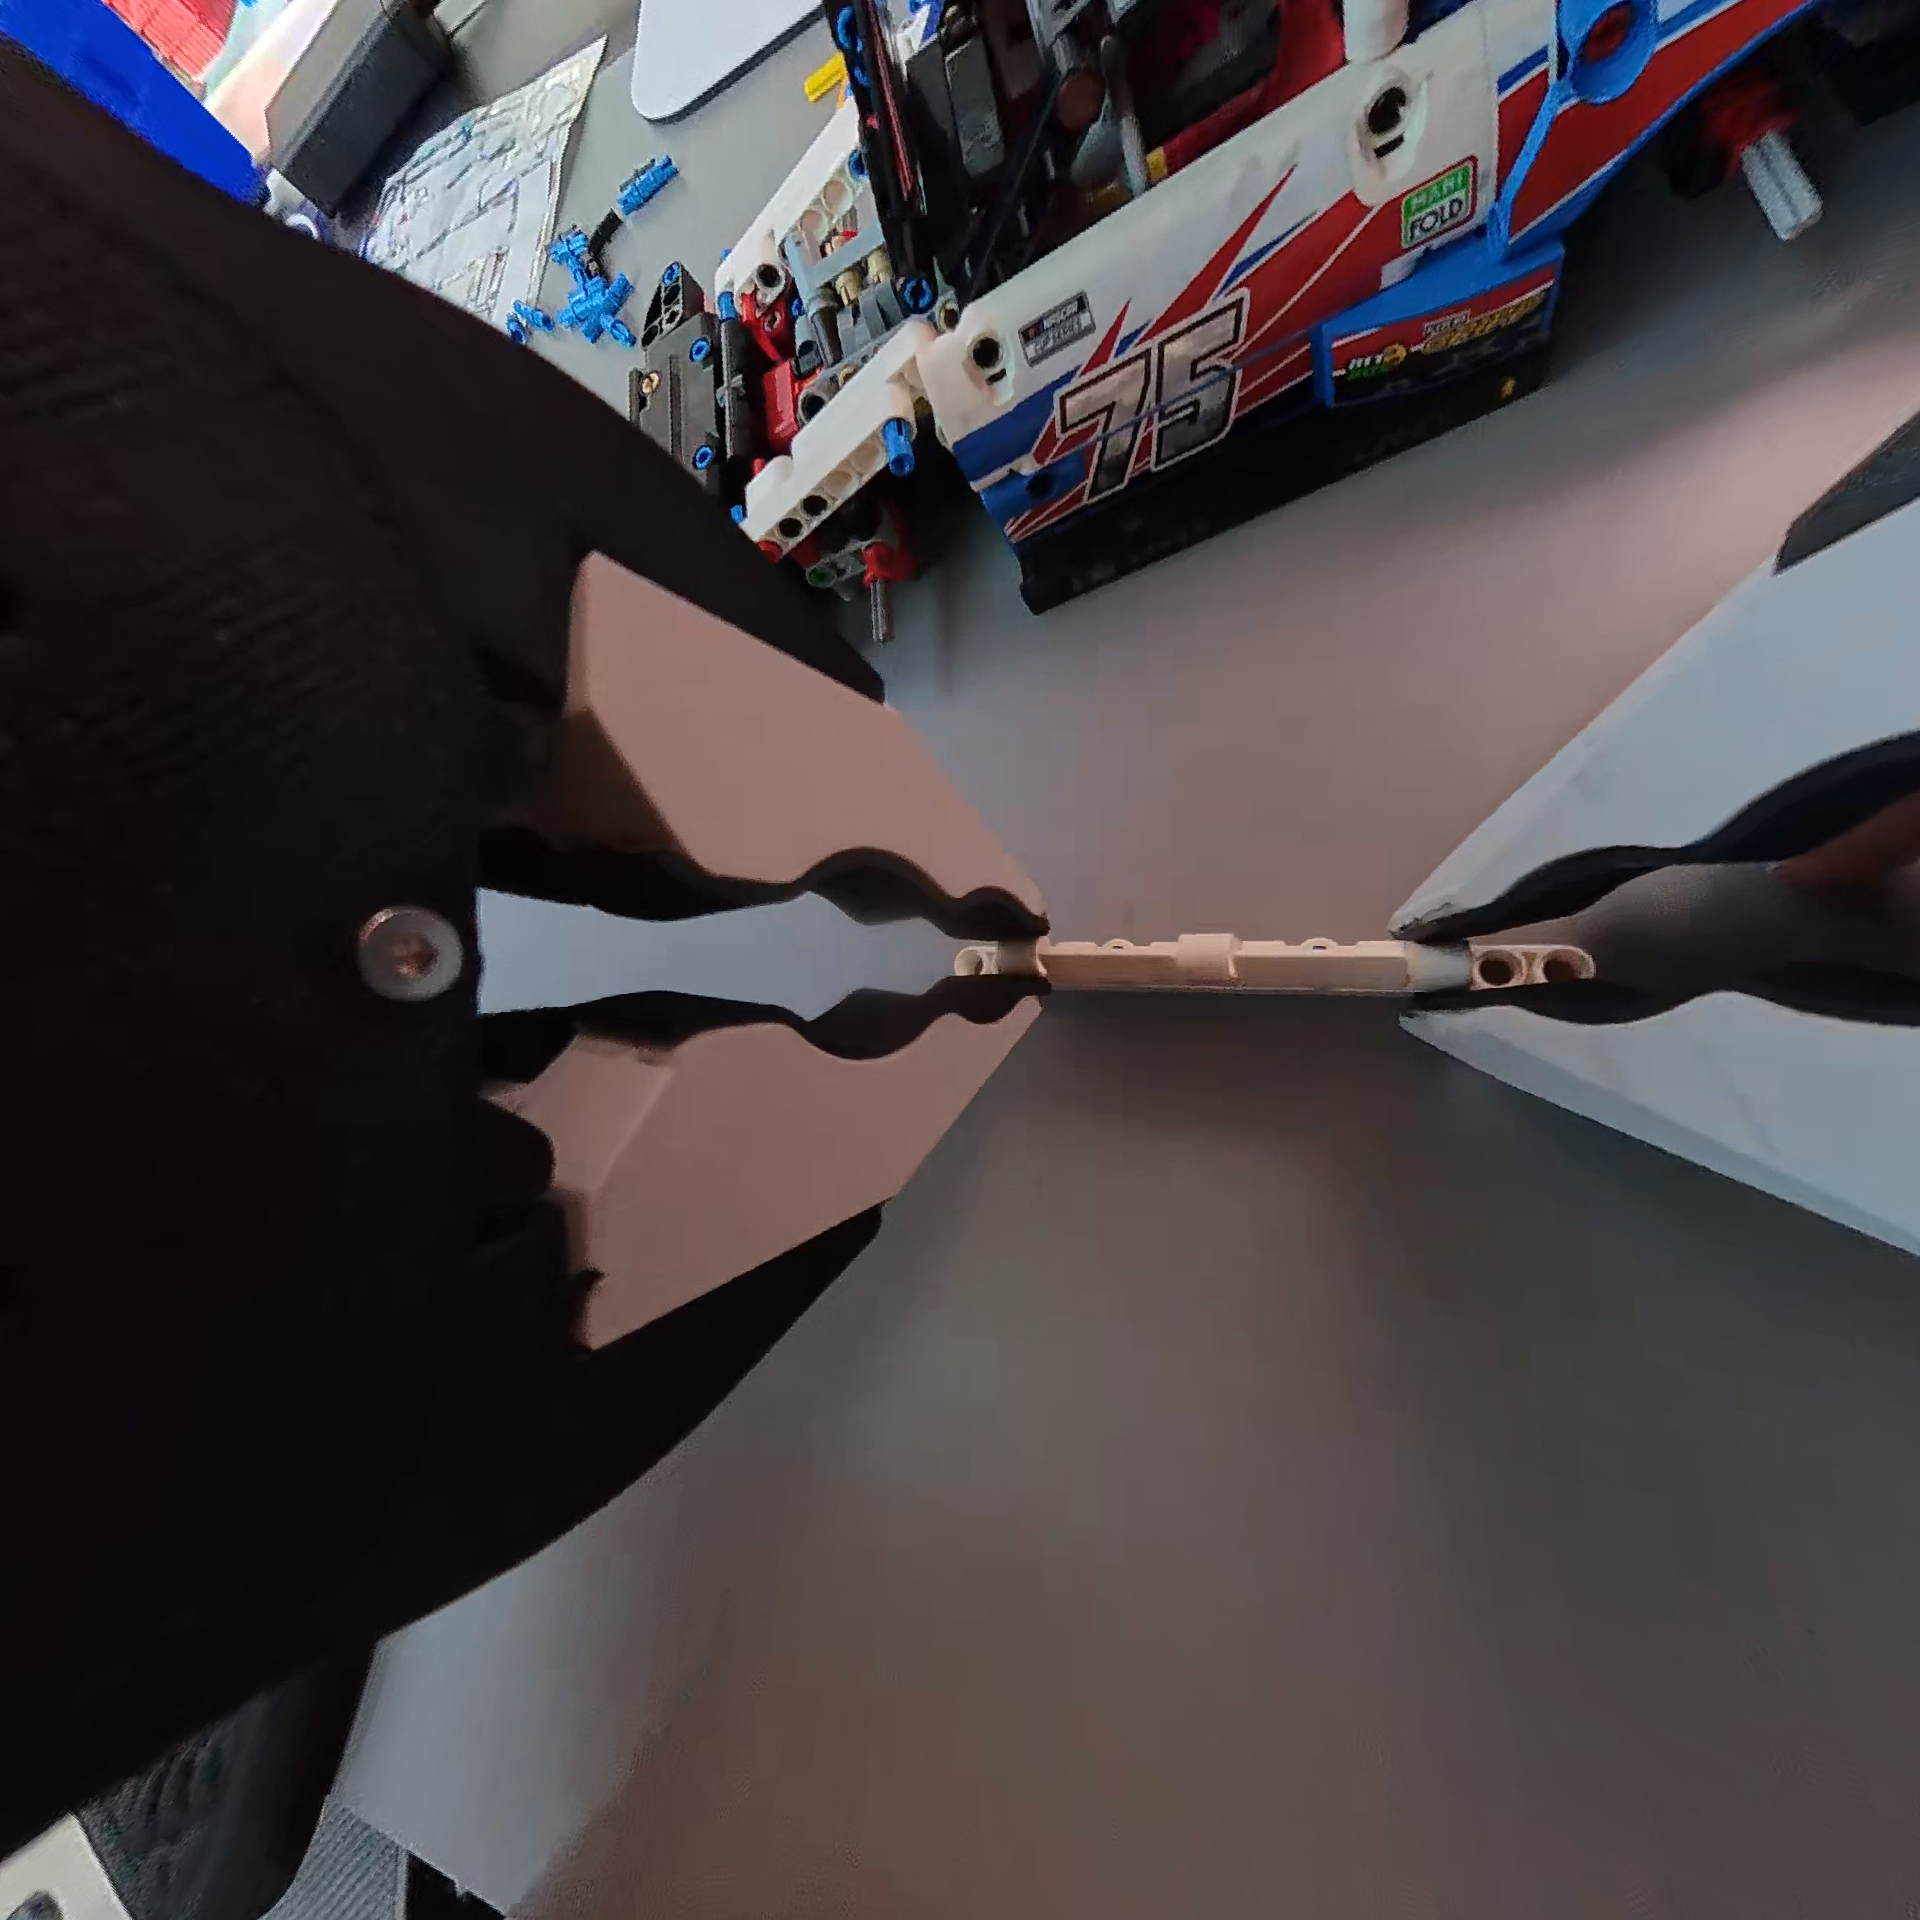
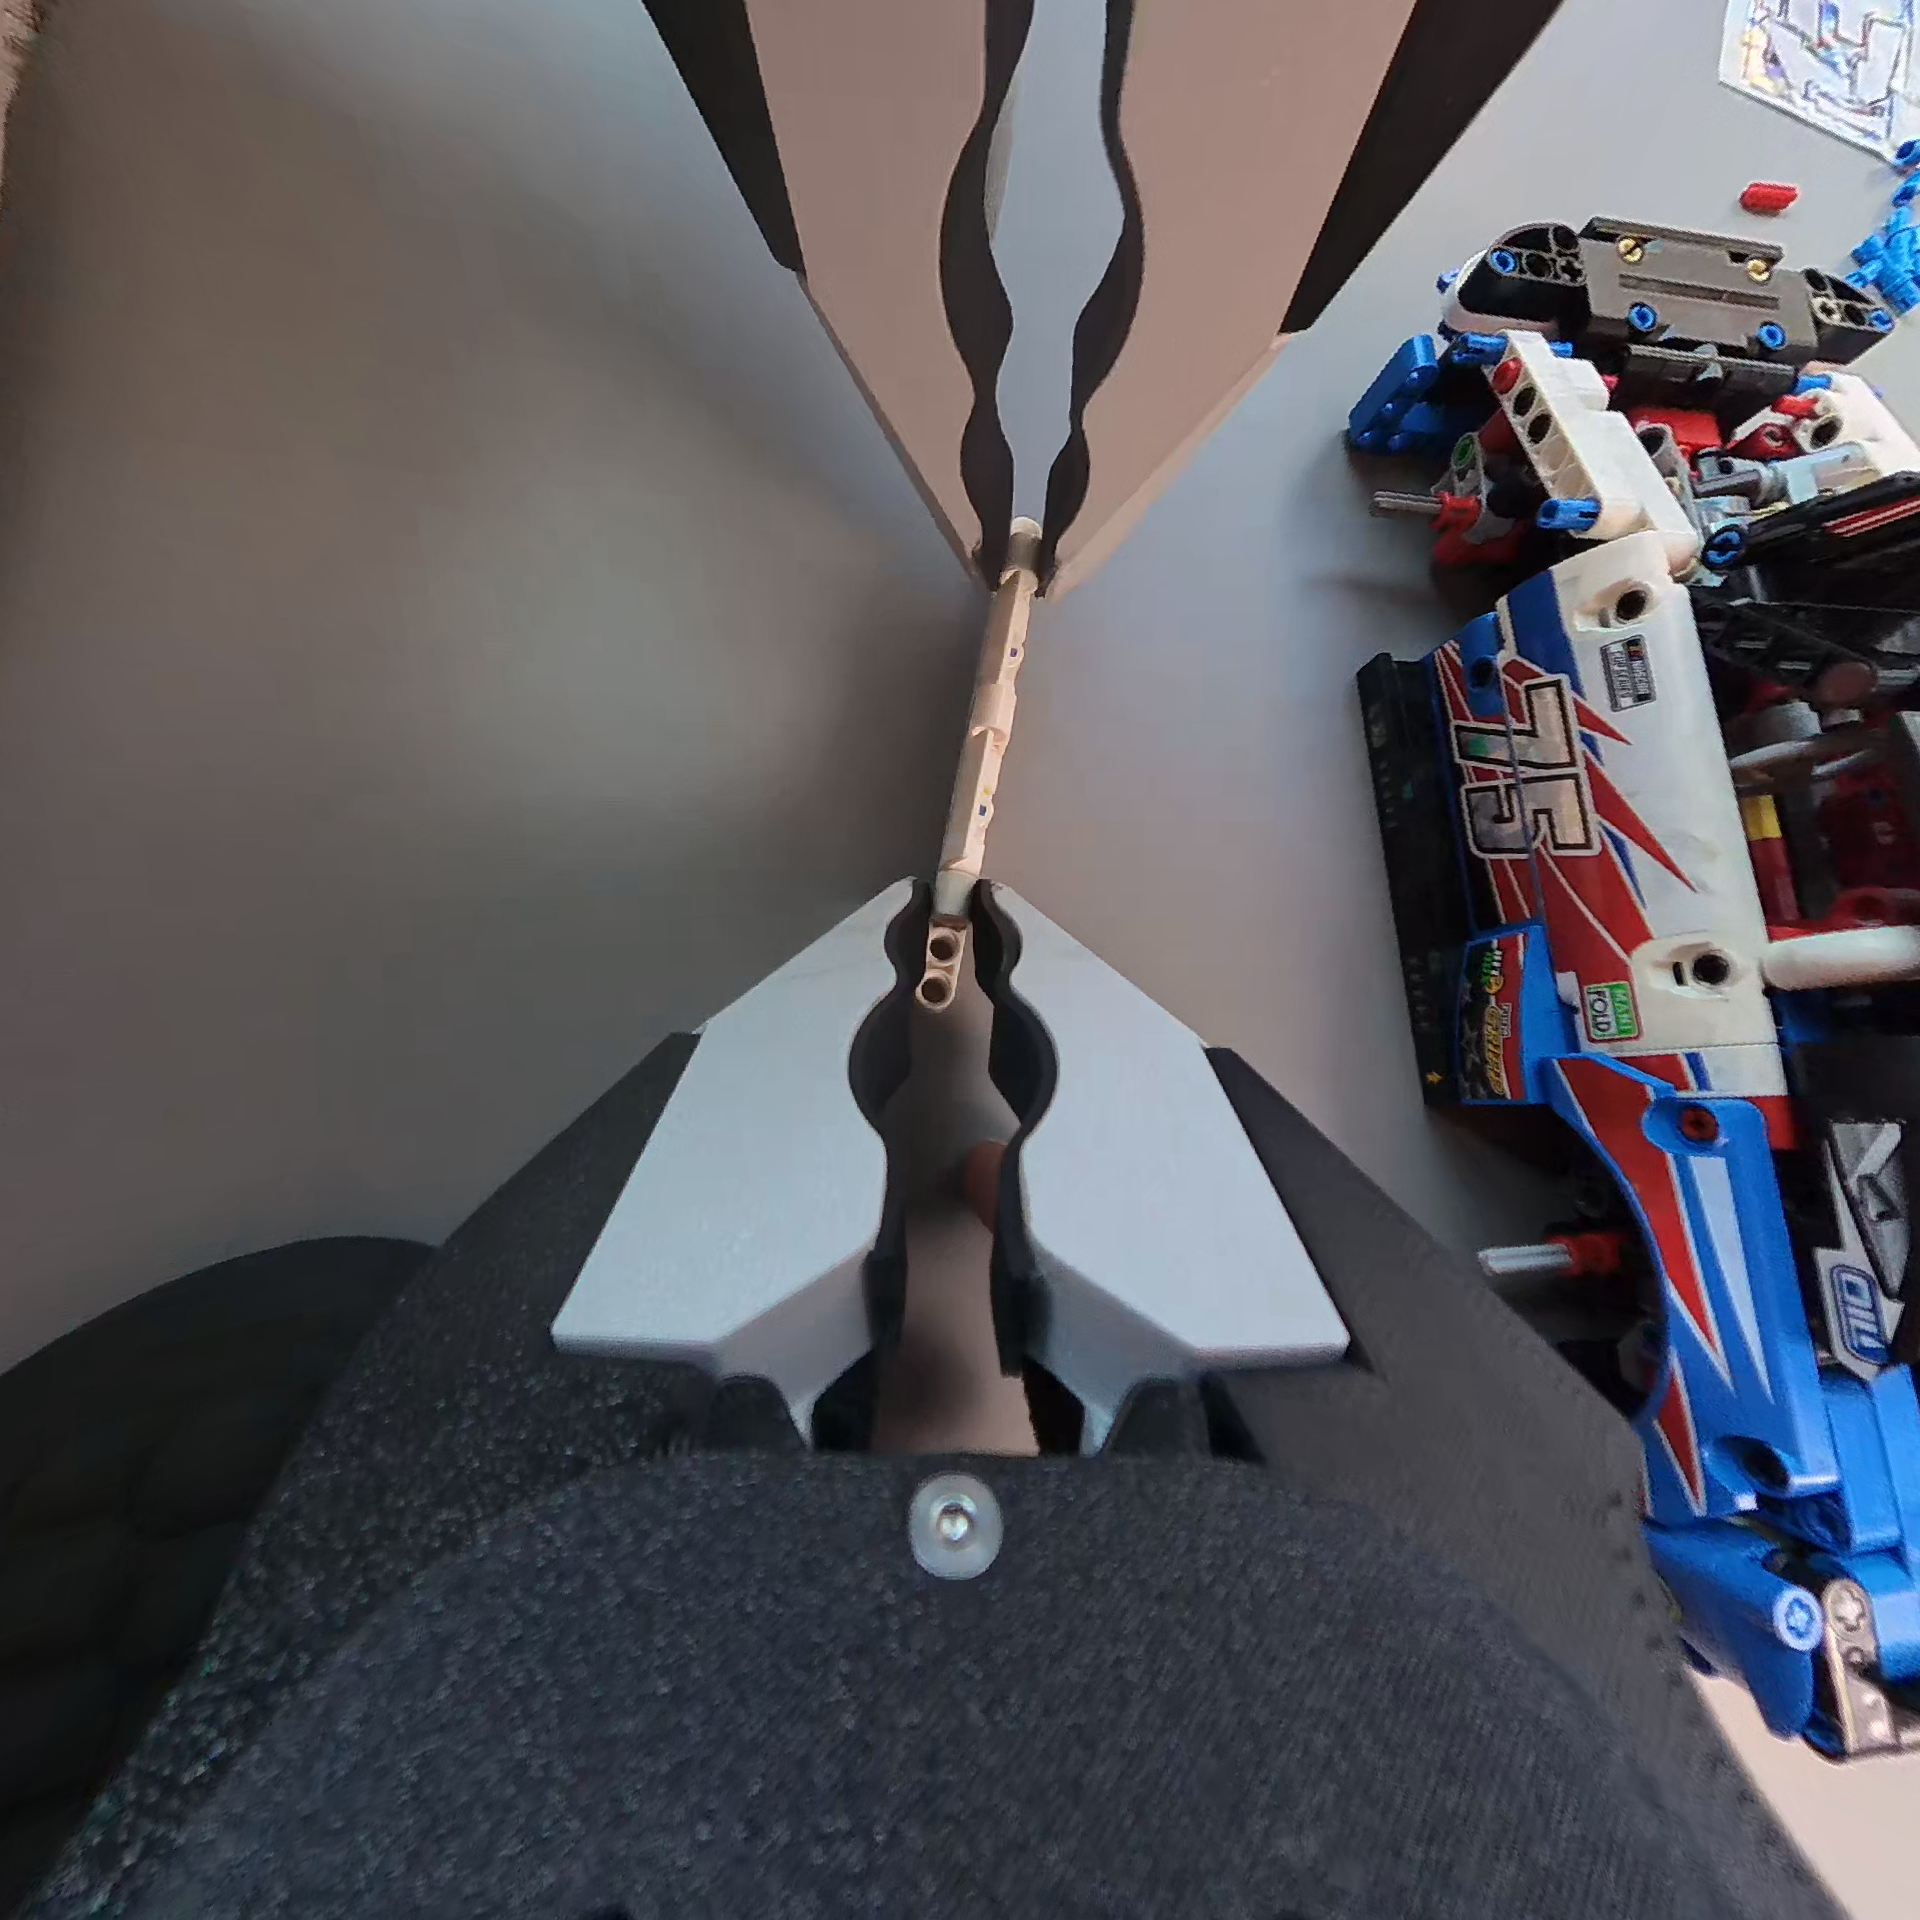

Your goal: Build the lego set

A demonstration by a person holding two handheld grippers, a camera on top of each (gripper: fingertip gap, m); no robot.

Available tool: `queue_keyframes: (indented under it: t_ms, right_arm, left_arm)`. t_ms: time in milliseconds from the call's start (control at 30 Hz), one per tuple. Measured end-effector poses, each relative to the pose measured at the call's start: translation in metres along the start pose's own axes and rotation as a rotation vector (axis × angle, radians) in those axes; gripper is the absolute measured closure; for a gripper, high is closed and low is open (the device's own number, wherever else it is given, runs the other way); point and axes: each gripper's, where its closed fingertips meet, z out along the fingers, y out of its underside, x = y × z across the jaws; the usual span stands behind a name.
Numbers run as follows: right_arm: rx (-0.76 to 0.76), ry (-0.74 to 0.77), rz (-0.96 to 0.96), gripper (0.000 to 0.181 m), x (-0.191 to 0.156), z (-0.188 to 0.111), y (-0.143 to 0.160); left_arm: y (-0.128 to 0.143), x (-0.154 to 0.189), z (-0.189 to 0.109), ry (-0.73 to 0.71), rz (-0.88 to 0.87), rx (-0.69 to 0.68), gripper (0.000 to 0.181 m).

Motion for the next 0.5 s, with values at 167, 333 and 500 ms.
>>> queue_keyframes:
  t_ms: [167, 333, 500]
  right_arm:
    - [0.003, -0.001, 0.002, 0.175, -0.0004, 0.0000, 0.0000]
    - [0.001, 0.001, -0.001, 0.175, -0.0004, -0.0001, 0.0002]
    - [0.001, -0.001, 0.005, 0.175, -0.0004, -0.0002, 0.0002]
  left_arm:
    - [0.0000, 0.0005, 0.0005, 0.035, -0.021, 0.012, 0.176]
    - [0.0011, 0.0023, 0.0005, 0.052, 0.037, 0.005, 0.176]
    - [0.0055, 0.0034, 0.0029, 0.079, 0.042, -0.034, 0.177]
